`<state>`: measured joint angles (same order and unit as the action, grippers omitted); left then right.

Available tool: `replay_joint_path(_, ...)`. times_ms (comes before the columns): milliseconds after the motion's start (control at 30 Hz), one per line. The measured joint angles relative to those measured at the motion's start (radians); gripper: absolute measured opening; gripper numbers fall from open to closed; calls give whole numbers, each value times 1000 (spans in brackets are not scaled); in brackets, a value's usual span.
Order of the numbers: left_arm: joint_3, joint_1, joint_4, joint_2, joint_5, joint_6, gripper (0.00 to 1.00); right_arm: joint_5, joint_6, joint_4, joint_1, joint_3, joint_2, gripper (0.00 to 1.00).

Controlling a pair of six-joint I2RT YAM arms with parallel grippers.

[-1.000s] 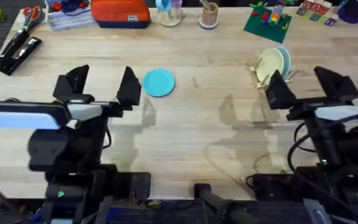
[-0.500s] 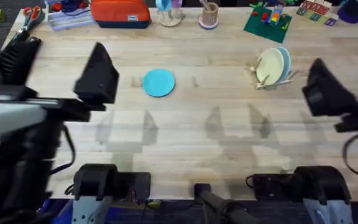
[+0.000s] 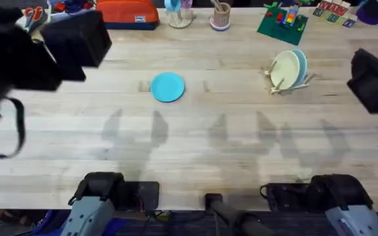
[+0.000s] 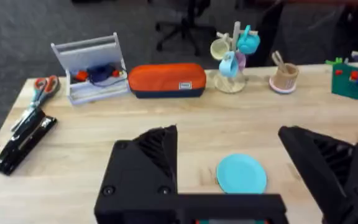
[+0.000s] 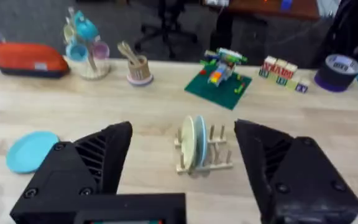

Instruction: Pick up the plates from the table one by one and place each into a slot on the dish rack.

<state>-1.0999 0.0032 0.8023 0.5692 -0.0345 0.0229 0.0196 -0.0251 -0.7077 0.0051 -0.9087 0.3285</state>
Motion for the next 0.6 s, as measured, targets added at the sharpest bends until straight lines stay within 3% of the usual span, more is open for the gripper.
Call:
replay_joint_path(333,-309,0,263,273,-17,0,994,3,-31,-207,0,-199,303,993)
replay_joint_path(600,-443,0,426,408,-52,-12,994,3,-35,-331,0,-370,490,992)
